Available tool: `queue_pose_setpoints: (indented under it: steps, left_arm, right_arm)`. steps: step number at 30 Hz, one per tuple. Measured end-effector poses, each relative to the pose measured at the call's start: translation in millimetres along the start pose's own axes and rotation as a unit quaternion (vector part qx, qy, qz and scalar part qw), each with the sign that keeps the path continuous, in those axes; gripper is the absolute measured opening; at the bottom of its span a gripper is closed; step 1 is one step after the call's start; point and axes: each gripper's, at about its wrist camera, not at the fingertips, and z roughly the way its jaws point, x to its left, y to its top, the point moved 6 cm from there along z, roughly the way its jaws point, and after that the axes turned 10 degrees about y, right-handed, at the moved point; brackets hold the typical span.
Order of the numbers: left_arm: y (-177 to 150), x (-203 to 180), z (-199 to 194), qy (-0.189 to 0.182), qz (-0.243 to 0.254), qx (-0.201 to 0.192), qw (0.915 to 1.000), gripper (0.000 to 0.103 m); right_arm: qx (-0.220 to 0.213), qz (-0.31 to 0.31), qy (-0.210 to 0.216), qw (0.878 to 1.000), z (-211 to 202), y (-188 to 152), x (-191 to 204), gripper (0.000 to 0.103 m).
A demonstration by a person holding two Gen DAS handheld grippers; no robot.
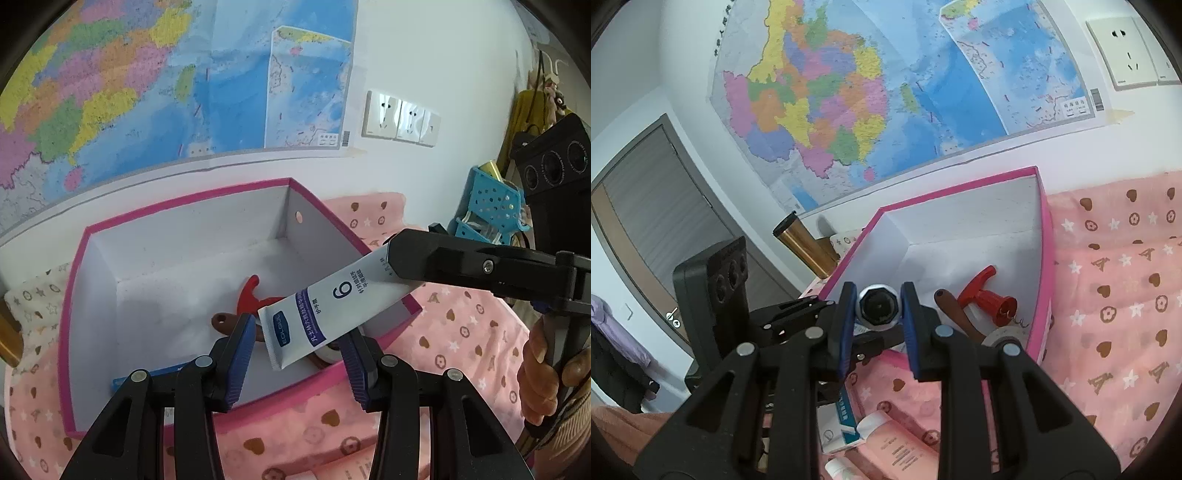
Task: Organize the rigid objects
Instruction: 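Carry the white tube over the magenta box with the right gripper, then lower the white tube into the magenta box and open the right gripper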
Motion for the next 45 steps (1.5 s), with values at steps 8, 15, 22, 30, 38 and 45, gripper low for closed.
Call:
queue_pose_setpoints:
  steps: [8, 15, 22, 30, 38, 45]
  left_arm:
    - [1.5, 2.8, 15.9, -0.001, -0.003, 0.016, 0.9999, 0.046]
    - [2.2, 1.3, 30.0, 0.014, 0.001, 0.03, 0.9995, 0.046]
    - [-0.3, 0.3, 40.8, 0.031, 0.009, 0.039, 0.9987, 0.046]
    - [-5.6, 1.8, 39.4, 0.033, 0.012, 0.039, 0.9986, 0.046]
    - [-11.0, 10.2, 3.6, 0.019, -0.004, 0.001, 0.9998, 0.047]
    - [-26.7, 33.2, -37.8, 0.003, -0.032, -0.027, 0.9991, 0.049]
  right_arm:
    - [0.003, 0.006, -0.008, 1.0, 5.9, 6.8, -13.7, 0.026]
    - [0.016, 0.015, -0.014, 1.0, 14.5, 8.7, -28.2, 0.026]
    - [0.029, 0.022, -0.03, 0.999, 19.3, 7.3, -42.6, 0.027]
    - [0.025, 0.018, -0.098, 0.995, 11.1, 6.2, -60.0, 0.033]
    - [0.026, 0.012, -0.085, 0.996, 0.6, -2.1, -45.1, 0.033]
    - [0.039, -0.013, -0.046, 0.998, -8.2, -20.1, -6.3, 0.037]
